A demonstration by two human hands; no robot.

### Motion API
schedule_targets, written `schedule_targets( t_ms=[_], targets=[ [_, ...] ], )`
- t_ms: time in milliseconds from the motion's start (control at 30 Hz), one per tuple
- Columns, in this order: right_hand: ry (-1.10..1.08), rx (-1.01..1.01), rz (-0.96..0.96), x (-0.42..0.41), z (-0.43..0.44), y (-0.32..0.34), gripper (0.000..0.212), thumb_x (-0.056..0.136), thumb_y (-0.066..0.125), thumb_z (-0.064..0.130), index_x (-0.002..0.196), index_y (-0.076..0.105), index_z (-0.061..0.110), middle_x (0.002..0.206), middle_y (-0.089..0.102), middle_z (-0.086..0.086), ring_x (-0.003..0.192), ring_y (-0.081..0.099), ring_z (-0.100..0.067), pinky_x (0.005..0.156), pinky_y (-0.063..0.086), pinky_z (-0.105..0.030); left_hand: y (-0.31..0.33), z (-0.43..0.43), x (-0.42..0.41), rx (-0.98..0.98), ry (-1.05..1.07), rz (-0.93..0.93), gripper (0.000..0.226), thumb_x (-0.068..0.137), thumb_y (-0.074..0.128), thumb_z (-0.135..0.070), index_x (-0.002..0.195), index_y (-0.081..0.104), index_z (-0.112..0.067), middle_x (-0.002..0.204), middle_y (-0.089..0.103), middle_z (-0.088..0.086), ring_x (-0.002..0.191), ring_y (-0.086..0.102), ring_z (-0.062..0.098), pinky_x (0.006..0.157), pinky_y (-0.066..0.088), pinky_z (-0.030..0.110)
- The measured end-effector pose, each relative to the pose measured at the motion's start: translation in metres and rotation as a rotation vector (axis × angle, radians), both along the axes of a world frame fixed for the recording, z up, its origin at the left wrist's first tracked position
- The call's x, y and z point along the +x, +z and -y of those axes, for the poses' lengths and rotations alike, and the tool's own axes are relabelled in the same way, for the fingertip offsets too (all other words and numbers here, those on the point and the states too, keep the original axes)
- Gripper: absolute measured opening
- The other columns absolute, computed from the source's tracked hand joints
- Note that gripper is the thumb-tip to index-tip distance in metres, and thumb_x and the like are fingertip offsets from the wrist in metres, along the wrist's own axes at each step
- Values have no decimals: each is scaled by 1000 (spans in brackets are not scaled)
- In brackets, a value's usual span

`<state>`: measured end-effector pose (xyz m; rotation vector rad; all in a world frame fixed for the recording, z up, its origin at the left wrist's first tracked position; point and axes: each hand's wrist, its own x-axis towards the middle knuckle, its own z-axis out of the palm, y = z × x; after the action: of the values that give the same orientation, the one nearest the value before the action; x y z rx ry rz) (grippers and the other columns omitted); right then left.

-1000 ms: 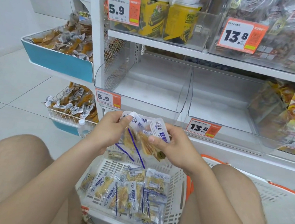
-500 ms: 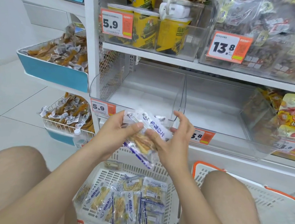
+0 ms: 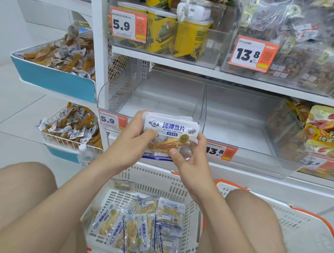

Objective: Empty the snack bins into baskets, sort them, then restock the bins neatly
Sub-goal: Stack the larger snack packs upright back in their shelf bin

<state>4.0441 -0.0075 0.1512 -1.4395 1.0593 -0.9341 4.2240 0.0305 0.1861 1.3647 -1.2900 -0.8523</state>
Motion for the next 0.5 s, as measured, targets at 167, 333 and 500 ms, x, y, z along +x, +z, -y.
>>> schedule_targets(
  t_ms=[167, 333, 500],
  targets=[
    [94, -18, 137, 20, 2, 13, 56, 101, 58, -3, 144, 40, 28, 131, 68, 4, 126, 64, -17, 111, 50, -53, 31, -2, 15, -49, 1, 132, 39, 94, 70, -6, 124, 53, -25, 113, 74, -9, 104, 71, 5, 91, 60, 33],
    [118, -128, 95, 40, 27, 43, 50, 97, 65, -3, 136, 41, 18, 130, 70, 2, 123, 65, -12, 113, 49, -47, 53, 18, 57, 30, -87, 114, 44, 95, 73, -8, 129, 52, -24, 120, 74, -6, 114, 70, 13, 100, 58, 47],
    [96, -141, 33, 84, 82, 53, 51, 94, 69, -4, 133, 53, 26, 119, 75, 3, 112, 71, -16, 104, 56, -45, 47, 58, 99, 79, 10, 264, 57, 94, 75, -22, 142, 45, -25, 137, 63, -6, 128, 59, 14, 113, 46, 46]
  ],
)
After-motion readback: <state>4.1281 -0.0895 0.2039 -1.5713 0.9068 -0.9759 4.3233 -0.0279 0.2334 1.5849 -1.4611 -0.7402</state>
